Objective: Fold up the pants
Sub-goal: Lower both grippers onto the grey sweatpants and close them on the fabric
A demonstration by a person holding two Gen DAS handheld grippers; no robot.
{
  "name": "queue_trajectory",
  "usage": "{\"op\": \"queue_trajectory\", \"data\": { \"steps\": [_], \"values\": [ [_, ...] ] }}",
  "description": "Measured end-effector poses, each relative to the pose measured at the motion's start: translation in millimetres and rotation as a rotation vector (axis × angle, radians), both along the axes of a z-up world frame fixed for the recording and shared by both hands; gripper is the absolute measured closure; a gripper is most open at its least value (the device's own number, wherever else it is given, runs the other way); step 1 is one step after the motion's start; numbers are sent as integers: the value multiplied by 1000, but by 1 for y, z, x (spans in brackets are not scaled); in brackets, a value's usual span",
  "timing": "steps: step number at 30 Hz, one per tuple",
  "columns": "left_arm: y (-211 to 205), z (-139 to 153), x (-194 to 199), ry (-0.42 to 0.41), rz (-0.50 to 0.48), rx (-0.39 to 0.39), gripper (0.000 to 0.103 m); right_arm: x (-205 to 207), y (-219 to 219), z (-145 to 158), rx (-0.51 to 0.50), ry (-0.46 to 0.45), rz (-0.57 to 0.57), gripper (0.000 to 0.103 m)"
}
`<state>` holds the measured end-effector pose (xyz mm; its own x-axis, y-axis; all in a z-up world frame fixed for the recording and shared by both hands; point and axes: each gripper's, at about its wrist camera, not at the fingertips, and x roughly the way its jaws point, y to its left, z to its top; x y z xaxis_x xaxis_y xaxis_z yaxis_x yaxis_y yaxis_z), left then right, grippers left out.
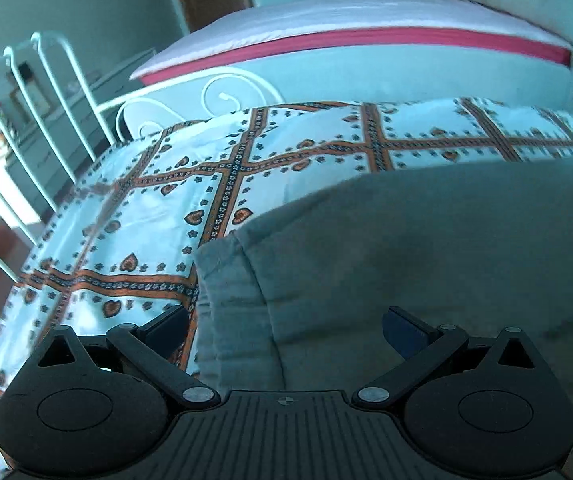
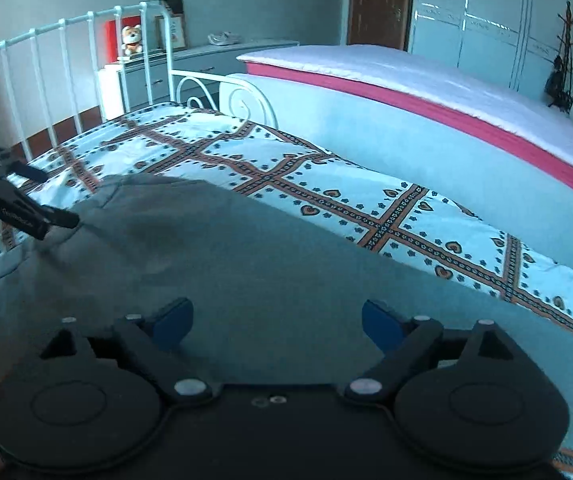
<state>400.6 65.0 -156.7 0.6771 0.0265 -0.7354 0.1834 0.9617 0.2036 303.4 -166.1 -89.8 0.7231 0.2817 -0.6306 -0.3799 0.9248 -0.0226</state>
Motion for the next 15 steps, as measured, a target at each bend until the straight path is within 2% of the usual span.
{"op": "queue_trajectory", "data": {
  "steps": [4, 7, 10, 12, 15],
  "values": [
    [3, -12, 33, -6, -3, 15, 1, 39, 5, -12, -11, 9, 19, 23],
    [8, -17, 59, 0, -47, 48, 7, 70, 13, -21, -67, 15, 80, 23],
    [8, -22, 80, 10, -137, 92, 7, 101, 22, -32, -118, 56, 158, 23],
    [8, -24, 95, 20, -197, 116, 11, 119, 26, -37, -147, 67, 194, 24],
    [15, -26, 116, 63, -269, 85, 15, 143, 27, -40, -143, 88, 242, 25]
  ]
}}
